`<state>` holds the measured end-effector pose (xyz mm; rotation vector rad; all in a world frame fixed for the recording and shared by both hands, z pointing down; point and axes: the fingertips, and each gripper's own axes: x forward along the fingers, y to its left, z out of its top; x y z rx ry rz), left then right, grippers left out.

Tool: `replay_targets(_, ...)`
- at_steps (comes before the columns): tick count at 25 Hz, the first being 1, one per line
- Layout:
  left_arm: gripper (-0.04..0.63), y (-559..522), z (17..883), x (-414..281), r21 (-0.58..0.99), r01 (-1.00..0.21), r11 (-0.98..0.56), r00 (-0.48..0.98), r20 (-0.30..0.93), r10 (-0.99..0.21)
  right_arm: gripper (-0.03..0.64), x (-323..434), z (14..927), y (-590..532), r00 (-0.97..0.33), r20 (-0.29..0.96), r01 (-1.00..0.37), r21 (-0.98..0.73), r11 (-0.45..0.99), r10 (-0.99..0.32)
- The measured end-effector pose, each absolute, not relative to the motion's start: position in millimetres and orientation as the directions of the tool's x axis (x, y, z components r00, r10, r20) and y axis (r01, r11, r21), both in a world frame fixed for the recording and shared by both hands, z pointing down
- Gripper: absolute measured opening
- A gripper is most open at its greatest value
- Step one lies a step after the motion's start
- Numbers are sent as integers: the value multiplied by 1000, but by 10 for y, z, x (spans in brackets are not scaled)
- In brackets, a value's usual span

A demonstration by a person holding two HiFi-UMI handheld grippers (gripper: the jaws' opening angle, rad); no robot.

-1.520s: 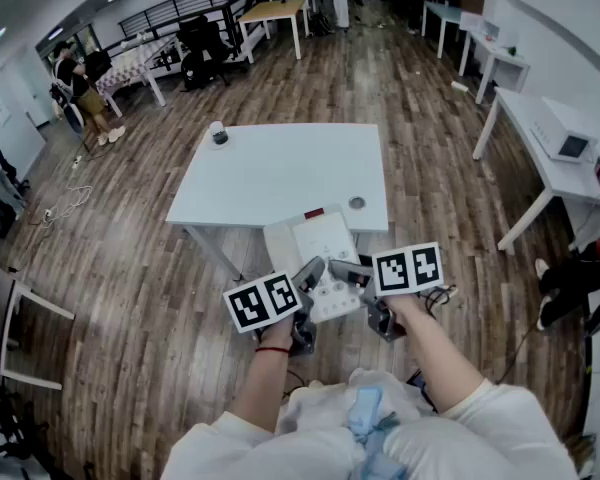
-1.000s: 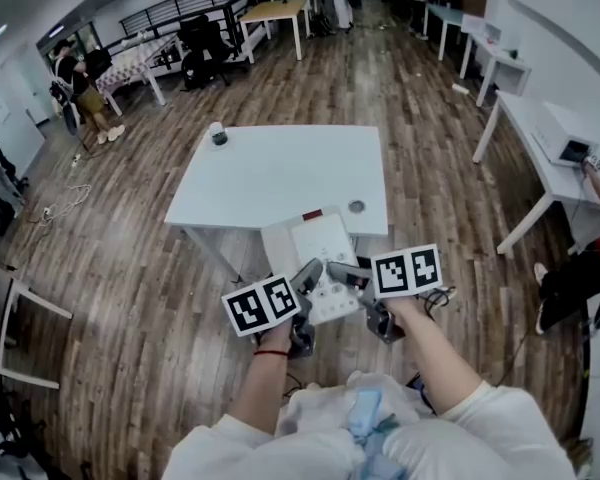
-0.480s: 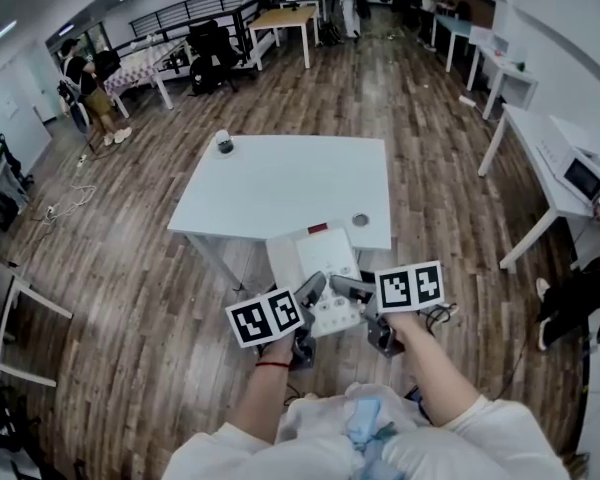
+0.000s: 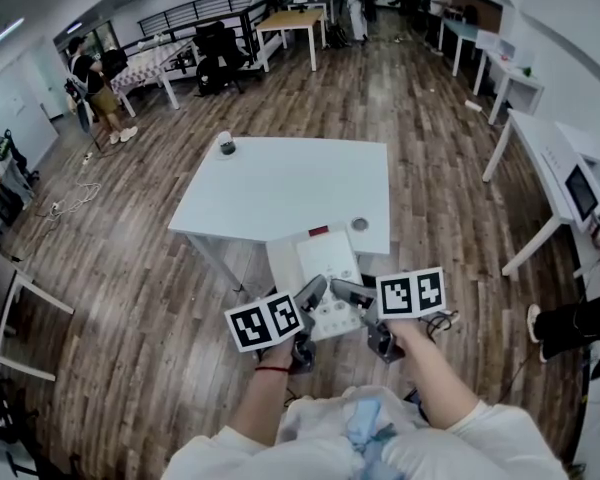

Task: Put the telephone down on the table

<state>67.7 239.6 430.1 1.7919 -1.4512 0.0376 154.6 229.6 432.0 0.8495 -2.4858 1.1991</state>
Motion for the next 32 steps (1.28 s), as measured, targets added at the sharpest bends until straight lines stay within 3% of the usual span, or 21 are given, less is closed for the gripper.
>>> replay_targets(14,408,2429,4398,871,560,-828,34,311,508,-803,275,1737,4415,2301,-809,460,-588,-640,495,-366)
replay_targets(32,408,1917,4410,482,553,-832,38,301,509,-807,275,1346,4434,1791,-819,453,-574,-648,501,-353)
